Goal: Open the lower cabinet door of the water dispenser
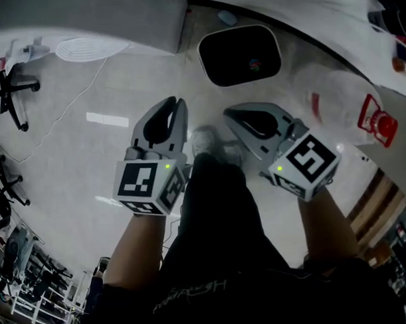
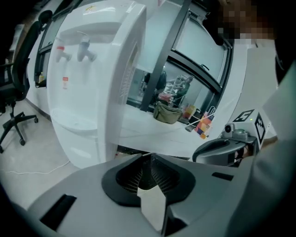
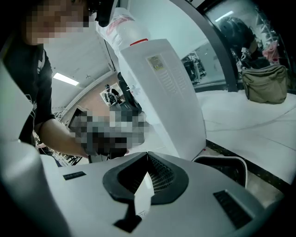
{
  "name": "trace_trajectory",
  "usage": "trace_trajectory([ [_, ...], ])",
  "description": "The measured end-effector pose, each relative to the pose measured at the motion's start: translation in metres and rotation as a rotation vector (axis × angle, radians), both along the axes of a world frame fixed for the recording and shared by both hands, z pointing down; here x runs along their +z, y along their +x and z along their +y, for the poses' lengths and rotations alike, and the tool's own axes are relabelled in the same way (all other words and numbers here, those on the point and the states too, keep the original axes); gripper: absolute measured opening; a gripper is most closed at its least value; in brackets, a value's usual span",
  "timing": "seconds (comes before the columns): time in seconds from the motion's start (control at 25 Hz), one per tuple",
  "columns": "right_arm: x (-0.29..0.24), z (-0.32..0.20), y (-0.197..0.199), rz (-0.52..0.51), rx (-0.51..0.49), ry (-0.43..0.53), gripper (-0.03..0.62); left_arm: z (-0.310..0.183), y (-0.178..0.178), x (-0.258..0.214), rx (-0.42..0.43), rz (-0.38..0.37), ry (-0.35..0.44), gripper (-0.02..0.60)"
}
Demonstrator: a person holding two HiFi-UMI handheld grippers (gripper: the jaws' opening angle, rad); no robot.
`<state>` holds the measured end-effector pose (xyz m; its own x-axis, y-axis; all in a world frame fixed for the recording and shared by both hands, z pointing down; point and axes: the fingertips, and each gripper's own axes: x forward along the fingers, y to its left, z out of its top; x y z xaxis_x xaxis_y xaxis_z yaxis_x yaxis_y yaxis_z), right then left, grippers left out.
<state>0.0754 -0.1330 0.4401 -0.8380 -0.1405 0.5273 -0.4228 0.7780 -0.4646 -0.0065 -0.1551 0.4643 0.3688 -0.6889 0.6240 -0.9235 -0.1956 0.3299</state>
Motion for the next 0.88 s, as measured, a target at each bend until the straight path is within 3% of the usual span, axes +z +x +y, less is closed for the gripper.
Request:
trace_trajectory([
  [0.24, 0.018, -0.010, -0.003, 0.014, 0.008, 0.004, 0.012, -0.035, -0.030, 0.035, -0.091, -0.047, -0.009, 0.099],
  [0.4, 0.021, -0.009, -0.005, 0.023, 0.020, -0.055, 0.012, -0.060, -0.044, 0.064, -0.109, -0.074, -0.024, 0.181],
  [0.72, 0.031, -0.012, -0.005, 0.047, 0.014, -0.067, 0.012, -0.084, -0.072, 0.105, -0.164, -0.162, -0.064, 0.257],
  [0.88, 0.032, -0.012, -0.007, 0.041, 0.020, -0.076, 0.012, -0.094, -0.078, 0.120, -0.212, -0.137, -0.091, 0.292],
])
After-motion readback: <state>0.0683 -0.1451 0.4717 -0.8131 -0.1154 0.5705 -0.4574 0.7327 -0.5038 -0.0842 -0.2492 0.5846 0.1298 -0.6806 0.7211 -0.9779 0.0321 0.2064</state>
